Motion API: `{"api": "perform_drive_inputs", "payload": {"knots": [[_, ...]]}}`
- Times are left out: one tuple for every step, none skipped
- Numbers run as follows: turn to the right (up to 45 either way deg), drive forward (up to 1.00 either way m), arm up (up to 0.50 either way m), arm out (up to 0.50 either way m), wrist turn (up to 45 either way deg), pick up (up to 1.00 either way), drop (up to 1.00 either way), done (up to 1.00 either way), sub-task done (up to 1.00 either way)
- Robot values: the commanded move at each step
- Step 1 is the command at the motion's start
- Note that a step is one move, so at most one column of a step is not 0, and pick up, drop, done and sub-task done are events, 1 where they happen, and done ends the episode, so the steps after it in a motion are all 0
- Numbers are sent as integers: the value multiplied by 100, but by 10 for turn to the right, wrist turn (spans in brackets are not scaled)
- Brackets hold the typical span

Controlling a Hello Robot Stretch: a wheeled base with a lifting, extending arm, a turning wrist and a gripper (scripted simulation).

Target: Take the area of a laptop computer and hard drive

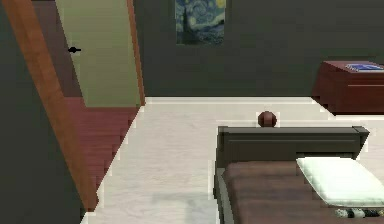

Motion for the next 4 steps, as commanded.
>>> {"api": "perform_drive_inputs", "payload": {"knots": [[0,0,-30,0,0,0,0,0,0],[0,0,0,0,0,100,0,0,0],[0,0,10,0,0,0,0,0,0],[0,0,0,0,0,0,0,100,0]]}}
